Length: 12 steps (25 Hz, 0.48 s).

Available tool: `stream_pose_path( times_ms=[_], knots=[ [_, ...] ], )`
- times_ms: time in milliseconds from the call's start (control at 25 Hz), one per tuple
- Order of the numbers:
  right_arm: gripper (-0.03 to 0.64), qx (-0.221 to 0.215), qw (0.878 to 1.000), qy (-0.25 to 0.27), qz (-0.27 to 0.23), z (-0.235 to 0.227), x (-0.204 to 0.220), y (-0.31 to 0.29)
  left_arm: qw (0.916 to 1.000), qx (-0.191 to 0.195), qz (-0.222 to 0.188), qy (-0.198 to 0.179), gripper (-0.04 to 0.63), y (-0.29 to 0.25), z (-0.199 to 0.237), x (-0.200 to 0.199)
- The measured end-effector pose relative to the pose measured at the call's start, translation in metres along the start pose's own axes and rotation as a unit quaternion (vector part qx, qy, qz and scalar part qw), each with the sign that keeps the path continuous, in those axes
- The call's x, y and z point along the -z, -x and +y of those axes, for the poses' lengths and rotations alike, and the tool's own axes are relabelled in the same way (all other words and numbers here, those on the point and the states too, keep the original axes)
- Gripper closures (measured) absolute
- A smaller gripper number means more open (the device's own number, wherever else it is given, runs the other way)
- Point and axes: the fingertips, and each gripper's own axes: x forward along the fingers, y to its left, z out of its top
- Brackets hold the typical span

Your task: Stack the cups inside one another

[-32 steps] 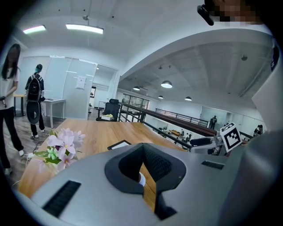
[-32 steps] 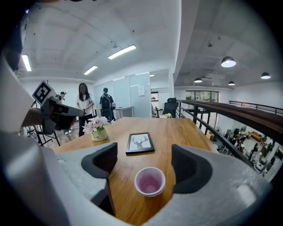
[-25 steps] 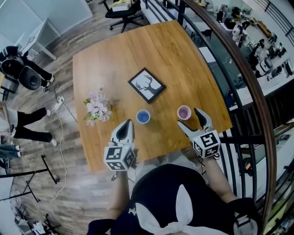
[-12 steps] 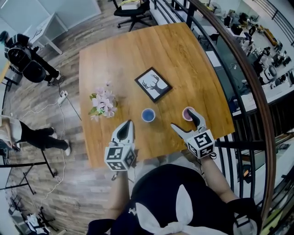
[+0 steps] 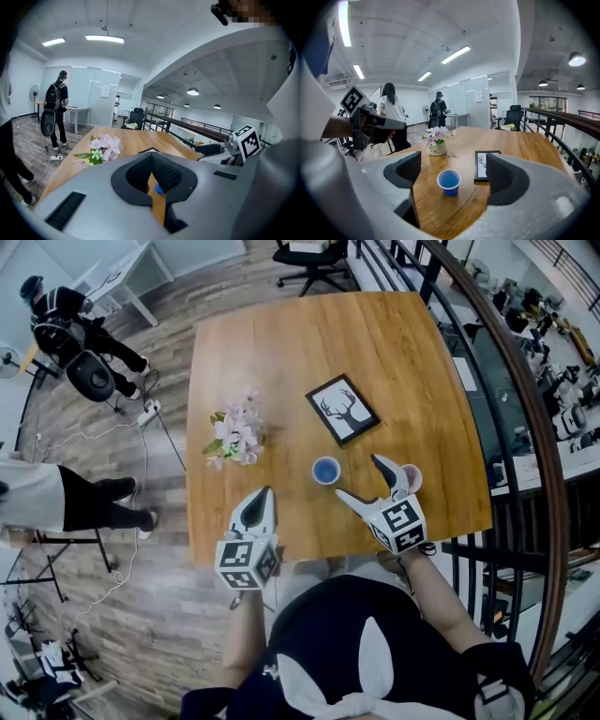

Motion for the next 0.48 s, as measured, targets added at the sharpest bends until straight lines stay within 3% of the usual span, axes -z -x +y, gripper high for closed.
stream_pose_path(
  times_ms=[480],
  knots=[
    [0.149, -0.05, 0.997, 0.017, 0.062, 0.023, 0.027, -0.065, 0.9984, -0.055, 0.0, 0.016, 0.58, 0.024, 0.033, 0.007]
  ],
)
